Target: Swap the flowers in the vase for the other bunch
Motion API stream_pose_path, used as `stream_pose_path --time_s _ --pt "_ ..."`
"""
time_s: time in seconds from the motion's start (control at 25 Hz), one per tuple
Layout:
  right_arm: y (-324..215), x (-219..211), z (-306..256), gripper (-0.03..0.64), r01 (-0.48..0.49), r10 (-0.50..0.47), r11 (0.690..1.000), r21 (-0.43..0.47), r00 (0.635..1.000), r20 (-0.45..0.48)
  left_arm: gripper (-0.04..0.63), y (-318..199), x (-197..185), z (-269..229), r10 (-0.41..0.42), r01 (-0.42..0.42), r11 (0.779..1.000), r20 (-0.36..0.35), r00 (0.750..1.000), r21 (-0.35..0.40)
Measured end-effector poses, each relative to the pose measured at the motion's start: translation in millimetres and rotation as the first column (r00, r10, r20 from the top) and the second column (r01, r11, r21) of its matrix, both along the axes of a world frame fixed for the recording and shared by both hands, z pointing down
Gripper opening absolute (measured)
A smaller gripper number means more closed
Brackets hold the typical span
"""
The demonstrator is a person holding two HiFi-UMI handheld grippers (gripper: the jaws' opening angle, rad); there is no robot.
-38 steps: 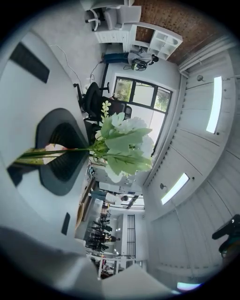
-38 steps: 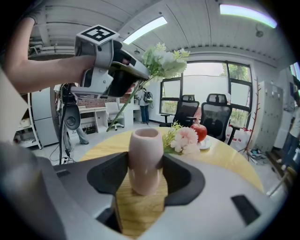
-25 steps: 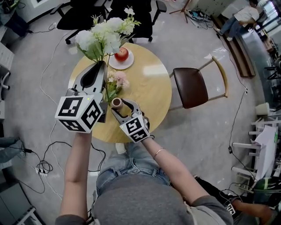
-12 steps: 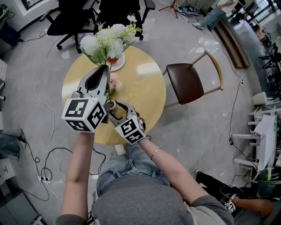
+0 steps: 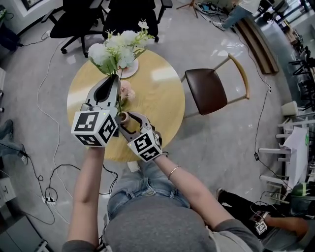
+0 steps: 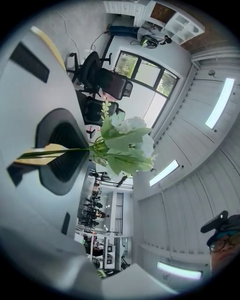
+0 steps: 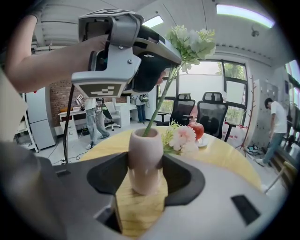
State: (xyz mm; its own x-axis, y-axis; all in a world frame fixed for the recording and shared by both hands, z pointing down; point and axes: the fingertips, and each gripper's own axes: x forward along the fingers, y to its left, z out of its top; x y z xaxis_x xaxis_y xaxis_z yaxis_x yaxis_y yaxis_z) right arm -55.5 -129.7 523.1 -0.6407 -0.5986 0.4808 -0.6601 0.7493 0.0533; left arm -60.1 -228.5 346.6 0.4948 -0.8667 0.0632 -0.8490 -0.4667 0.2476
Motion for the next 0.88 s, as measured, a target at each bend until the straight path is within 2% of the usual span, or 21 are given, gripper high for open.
stream_pose_path --time_s 0.88 --pt "-12 1 -13 0.239 -0.006 0.006 1.0 -0.008 1.0 -0.002 0.029 25 -4 22 0.036 -0.028 0.995 0.085 0.996 -0.098"
